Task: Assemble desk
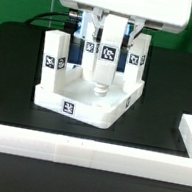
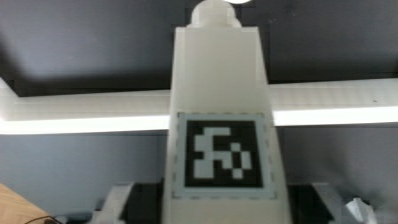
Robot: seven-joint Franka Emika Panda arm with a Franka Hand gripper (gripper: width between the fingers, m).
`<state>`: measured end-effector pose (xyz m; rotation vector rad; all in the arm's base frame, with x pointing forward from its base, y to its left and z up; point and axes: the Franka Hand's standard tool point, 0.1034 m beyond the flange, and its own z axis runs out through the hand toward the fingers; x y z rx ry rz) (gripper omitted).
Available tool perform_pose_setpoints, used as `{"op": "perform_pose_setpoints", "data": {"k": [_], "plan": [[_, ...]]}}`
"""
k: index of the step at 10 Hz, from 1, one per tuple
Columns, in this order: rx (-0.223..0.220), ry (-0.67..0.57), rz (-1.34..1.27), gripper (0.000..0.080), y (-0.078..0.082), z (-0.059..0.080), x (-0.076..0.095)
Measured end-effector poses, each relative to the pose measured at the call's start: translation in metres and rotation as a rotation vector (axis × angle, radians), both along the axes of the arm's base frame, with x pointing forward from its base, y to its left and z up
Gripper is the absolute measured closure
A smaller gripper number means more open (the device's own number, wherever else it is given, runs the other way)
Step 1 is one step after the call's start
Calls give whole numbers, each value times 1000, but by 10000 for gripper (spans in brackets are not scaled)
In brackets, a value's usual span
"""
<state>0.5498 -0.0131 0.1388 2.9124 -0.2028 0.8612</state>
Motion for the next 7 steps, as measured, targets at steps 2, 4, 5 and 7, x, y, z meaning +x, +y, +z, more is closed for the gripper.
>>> {"op": "perform_pose_setpoints", "data": {"k": [2, 4, 5, 7], "plan": [[-3, -1, 6, 508, 8, -8, -14], [-12, 10, 12, 508, 9, -17, -20], [-11, 15, 12, 508, 9, -17, -20], [-11, 17, 12, 508, 9, -18, -20]]}}
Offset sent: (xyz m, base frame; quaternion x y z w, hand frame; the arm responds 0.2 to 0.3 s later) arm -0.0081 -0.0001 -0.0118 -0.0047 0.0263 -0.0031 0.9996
